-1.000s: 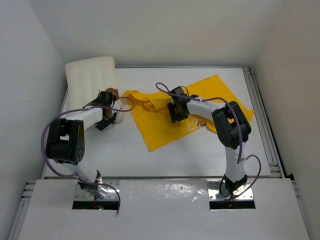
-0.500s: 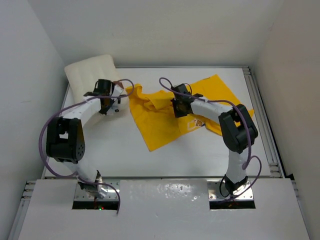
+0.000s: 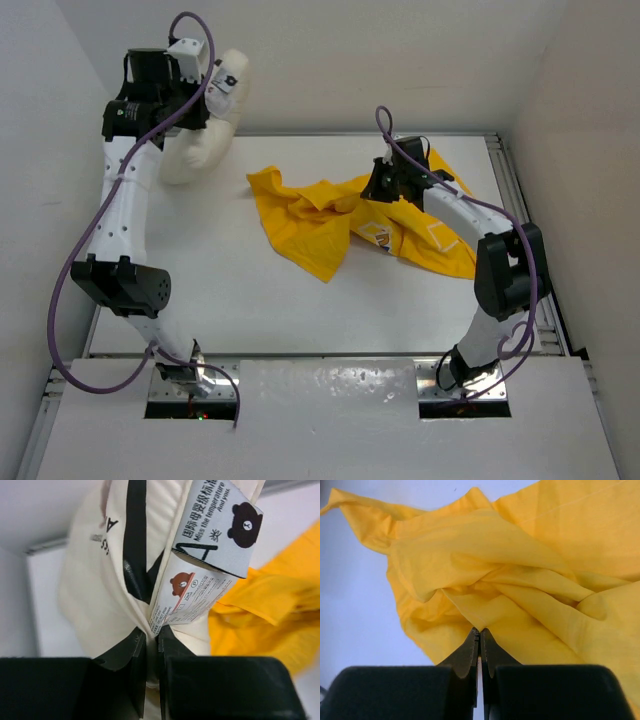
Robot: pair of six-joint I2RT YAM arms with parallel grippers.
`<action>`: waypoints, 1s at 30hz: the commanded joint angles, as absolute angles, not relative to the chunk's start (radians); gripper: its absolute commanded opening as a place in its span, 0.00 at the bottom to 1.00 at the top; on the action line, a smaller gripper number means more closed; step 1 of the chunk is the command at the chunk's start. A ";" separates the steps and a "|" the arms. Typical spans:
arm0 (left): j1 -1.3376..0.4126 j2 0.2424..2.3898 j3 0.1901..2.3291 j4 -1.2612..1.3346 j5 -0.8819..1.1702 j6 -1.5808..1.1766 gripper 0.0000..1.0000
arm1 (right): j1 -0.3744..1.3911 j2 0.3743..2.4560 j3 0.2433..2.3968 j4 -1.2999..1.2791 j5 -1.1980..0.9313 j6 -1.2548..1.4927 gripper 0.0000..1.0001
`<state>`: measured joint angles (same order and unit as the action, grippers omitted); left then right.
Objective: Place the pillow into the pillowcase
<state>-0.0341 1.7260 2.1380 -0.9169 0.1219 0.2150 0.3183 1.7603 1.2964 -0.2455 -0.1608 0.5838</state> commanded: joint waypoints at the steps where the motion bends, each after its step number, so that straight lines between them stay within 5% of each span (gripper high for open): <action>1: -0.089 1.713 2.064 -0.888 0.263 0.081 0.00 | 0.322 1.720 1.315 -0.233 -0.210 0.606 0.00; 5: -0.248 1.745 1.844 -0.795 0.389 0.061 0.00 | 0.319 1.704 1.275 -0.229 -0.207 0.612 0.00; 6: -0.267 1.764 1.818 -0.749 0.403 0.061 0.07 | 0.319 1.704 1.269 -0.232 -0.207 0.614 0.00; 10: -0.296 1.906 1.918 -0.768 0.451 0.095 0.81 | 0.318 1.701 1.252 -0.242 -0.206 0.630 0.00; 12: -0.253 1.924 1.983 -0.778 0.460 0.106 0.97 | 0.318 1.691 1.232 -0.242 -0.196 0.635 0.00; 15: -0.155 1.861 1.981 -0.656 0.356 0.129 1.00 | 0.318 1.686 1.218 -0.244 -0.193 0.641 0.00; 20: -0.069 1.848 1.838 -0.527 -0.250 0.277 1.00 | 0.333 1.693 1.212 -0.252 -0.187 0.646 0.00; 24: -0.011 1.926 1.752 -0.413 -0.322 0.260 1.00 | 0.347 1.700 1.218 -0.267 -0.173 0.637 0.00; 30: 0.066 2.155 1.966 -0.318 -0.399 0.274 1.00 | 0.370 1.727 1.239 -0.307 -0.147 0.632 0.00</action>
<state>0.0330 2.0632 1.8660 -0.4397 -0.2939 0.2428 0.3557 1.7329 1.2156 -0.2970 -0.1722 0.6319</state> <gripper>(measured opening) 0.996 0.002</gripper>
